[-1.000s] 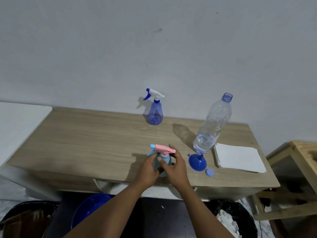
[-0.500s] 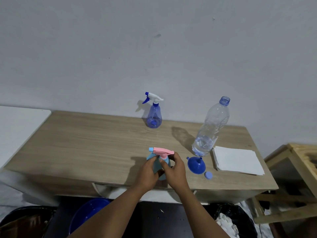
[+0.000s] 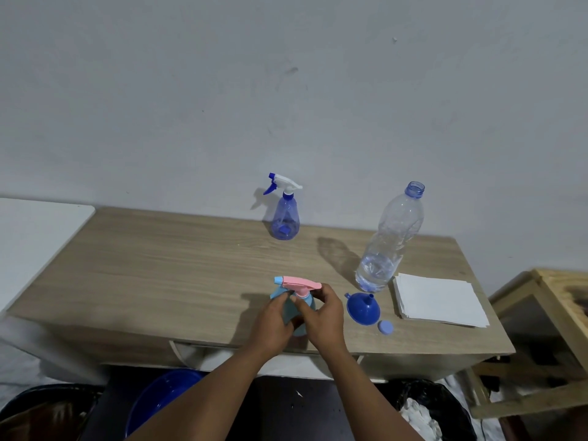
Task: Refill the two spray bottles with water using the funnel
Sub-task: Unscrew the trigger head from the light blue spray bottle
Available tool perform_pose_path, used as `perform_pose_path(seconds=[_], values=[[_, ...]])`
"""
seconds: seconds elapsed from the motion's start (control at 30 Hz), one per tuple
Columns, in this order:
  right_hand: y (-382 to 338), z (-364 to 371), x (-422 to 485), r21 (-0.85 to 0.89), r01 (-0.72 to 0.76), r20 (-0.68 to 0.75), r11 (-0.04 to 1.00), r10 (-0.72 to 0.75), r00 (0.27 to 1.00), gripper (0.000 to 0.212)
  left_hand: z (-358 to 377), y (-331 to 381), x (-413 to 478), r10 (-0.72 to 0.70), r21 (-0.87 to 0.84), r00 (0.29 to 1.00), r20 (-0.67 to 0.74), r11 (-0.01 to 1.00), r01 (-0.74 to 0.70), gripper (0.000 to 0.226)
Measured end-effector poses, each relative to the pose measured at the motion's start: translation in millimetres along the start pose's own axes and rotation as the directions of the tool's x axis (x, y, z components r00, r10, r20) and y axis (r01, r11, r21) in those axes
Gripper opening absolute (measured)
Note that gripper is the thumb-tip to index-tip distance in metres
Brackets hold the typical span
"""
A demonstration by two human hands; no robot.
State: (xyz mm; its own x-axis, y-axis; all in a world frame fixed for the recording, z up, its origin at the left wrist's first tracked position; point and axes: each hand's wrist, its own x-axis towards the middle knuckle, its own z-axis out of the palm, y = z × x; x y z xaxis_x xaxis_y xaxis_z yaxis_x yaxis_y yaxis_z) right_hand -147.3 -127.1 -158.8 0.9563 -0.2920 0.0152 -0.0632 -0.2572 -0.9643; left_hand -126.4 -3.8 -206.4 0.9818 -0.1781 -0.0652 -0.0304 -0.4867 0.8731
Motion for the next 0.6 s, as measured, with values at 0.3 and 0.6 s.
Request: perform_pose_path(seconds=[0.3,0.6], values=[[-29,-10,11,0.109,0.079,-0.109,0.991,-0.067,0.992,0.021,4,0,-4,0.081,0.0,0.995,-0.05,0.997,-0.082,0.062],[-64,-64,87,-0.163,0.095,-0.239,0.982,-0.133,0.962,0.029,2,0,-4,0.136,0.044,0.989,-0.054,0.99,-0.134,0.063]])
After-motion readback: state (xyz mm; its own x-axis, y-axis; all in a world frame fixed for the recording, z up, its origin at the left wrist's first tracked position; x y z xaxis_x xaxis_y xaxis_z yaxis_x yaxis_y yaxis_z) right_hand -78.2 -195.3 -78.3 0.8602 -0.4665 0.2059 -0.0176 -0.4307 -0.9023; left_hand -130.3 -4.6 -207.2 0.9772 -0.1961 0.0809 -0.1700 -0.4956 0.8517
